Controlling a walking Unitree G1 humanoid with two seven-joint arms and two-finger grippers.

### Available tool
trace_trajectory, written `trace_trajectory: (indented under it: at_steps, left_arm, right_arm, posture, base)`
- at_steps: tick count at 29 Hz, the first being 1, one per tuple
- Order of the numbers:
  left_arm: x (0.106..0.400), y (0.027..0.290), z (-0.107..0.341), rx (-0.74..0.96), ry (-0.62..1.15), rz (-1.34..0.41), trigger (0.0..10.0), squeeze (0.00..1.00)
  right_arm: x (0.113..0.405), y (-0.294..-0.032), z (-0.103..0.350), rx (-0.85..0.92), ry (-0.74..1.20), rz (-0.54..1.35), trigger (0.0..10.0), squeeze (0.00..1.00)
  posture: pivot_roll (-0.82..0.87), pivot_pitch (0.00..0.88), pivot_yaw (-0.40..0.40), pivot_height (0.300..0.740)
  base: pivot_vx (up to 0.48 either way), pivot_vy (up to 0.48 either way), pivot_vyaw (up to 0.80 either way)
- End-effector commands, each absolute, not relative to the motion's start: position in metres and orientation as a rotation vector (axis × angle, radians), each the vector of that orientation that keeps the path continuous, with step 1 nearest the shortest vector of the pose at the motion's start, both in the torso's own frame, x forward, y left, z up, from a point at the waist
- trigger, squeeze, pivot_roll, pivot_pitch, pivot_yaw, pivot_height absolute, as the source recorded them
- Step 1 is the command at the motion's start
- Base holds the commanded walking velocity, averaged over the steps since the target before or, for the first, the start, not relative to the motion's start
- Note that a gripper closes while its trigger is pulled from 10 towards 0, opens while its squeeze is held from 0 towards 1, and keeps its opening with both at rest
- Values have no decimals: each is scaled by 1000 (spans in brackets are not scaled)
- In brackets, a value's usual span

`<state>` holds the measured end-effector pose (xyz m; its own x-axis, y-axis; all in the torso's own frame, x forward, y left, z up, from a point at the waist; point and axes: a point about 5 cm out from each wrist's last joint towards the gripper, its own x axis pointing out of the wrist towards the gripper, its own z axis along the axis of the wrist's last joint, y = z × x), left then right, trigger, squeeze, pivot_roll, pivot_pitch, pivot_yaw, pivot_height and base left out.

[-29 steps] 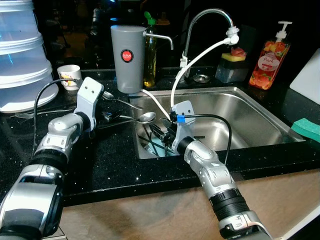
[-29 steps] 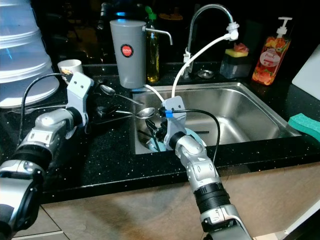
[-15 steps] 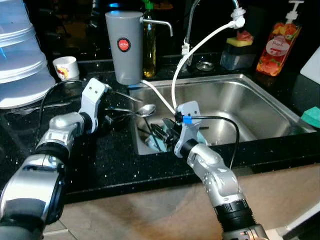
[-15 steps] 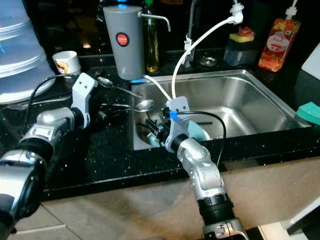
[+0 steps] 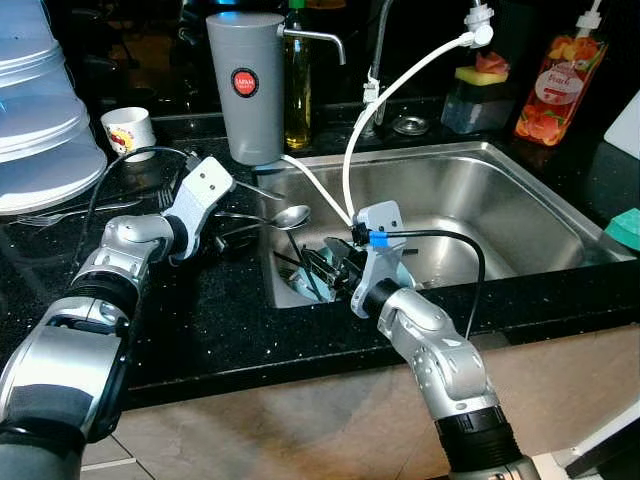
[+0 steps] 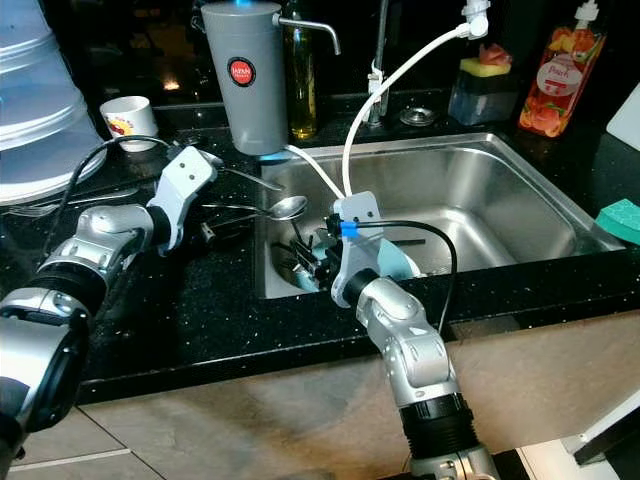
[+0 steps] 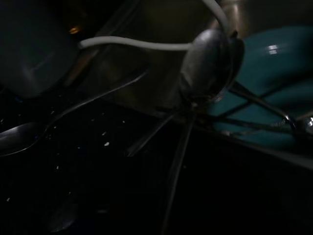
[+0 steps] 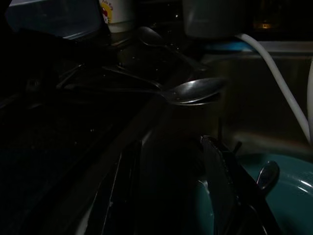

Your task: Kitchen organization

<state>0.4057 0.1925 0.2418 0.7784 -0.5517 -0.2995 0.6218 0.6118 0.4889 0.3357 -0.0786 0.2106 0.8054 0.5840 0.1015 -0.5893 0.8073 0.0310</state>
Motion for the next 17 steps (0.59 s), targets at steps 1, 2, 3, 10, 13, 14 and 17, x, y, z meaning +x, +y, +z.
trace_trajectory:
  at_steps: [1, 2, 3, 10, 13, 14, 17]
  left_arm:
    - [400, 210, 216, 653, 286, -673, 0, 0]
    - [400, 210, 216, 660, 291, -670, 0, 0]
    - [400, 210, 216, 660, 291, -670, 0, 0]
    - [400, 215, 218, 665, 294, -635, 0, 0]
    - [401, 216, 219, 663, 290, -624, 0, 0]
    - [401, 217, 220, 666, 287, -616, 0, 0]
    - [402, 217, 224, 660, 271, -600, 0, 0]
  right_arm:
    - [334, -78, 209, 66, -71, 633, 10000, 0]
    - [334, -78, 210, 66, -70, 633, 10000, 0]
    - [334, -78, 210, 66, -70, 633, 10000, 0]
    - [334, -79, 211, 71, -65, 628, 10000, 0]
    - [334, -79, 211, 74, -63, 625, 10000, 0]
    - [335, -79, 211, 75, -62, 623, 10000, 0]
    - [336, -80, 212, 77, -60, 619, 10000, 0]
  posture:
    - [-26, 173, 43, 740]
    - [-26, 173, 43, 740]
    - [-26, 173, 43, 740]
    - [-27, 168, 41, 740]
    - [-28, 167, 40, 740]
    - [-28, 165, 39, 740]
    - [-30, 162, 38, 740]
  base:
    - [0, 0, 0]
    - [0, 0, 0]
    - [0, 0, 0]
    - [0, 0, 0]
    - [0, 0, 0]
    - [0, 0, 0]
    - [0, 0, 0]
